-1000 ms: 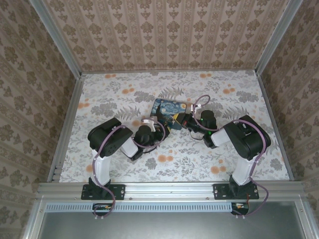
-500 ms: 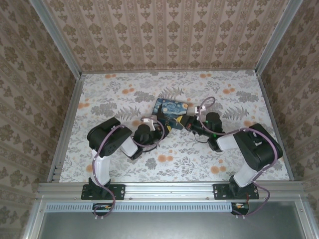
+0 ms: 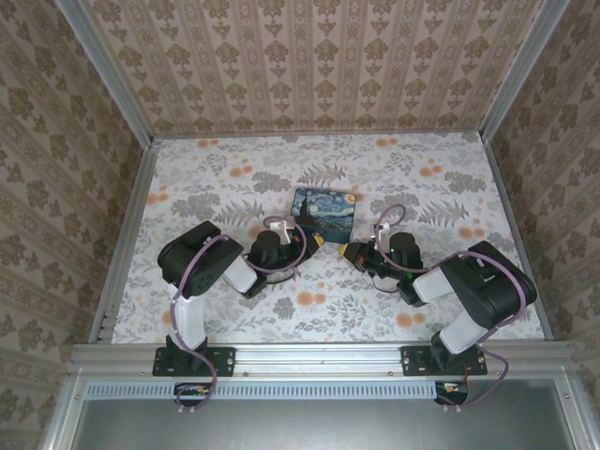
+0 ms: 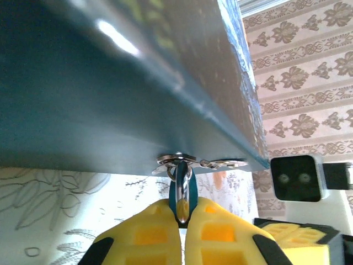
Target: Unlock the padlock with the key
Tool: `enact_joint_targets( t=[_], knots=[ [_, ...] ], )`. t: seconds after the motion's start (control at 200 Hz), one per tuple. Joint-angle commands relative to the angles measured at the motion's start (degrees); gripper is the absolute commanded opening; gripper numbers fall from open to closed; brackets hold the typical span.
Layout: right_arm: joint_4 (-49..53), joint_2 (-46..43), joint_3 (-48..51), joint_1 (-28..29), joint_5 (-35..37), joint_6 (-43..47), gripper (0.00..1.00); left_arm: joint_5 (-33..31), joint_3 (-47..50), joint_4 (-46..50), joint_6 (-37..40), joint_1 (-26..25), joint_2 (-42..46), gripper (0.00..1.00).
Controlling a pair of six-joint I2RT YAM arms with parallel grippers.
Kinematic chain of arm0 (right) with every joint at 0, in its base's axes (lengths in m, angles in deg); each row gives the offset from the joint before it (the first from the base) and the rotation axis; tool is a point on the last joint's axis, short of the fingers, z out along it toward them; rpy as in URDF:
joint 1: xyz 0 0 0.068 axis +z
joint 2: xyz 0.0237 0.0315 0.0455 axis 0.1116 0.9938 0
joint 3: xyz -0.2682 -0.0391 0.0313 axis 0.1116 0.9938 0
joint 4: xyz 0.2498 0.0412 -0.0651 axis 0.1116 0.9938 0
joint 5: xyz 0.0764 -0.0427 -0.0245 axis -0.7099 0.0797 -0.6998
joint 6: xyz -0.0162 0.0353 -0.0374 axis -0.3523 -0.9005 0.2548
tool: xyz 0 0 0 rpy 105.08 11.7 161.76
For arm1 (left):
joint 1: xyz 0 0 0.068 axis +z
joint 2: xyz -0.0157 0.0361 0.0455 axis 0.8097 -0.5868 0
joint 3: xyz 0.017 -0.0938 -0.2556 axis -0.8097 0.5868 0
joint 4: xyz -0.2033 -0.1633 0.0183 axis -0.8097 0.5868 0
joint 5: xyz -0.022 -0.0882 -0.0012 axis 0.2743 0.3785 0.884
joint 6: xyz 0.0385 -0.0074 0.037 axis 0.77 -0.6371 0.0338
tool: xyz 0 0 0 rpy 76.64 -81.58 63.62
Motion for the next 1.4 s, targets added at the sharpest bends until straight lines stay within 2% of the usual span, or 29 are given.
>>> enact_joint_targets(
  t=[0.0, 0.315, 1.39],
  knots=[
    [-4.8, 3.1, 0.5, 1.0, 2.9, -1.3, 0.00, 2.0, -1.0, -1.8, -2.9, 0.3, 3.2, 0.00],
    [-13.4, 11.6, -0.1, 1.3, 5.3, -5.4, 0.00, 2.5, -0.4, -1.8, -4.1, 0.3, 4.5, 0.00],
    [-7.6, 9.0, -5.9, 1.4, 5.2, -5.1, 0.00, 3.1, -0.5, -1.9, -4.0, 0.2, 3.7, 0.00]
  ],
)
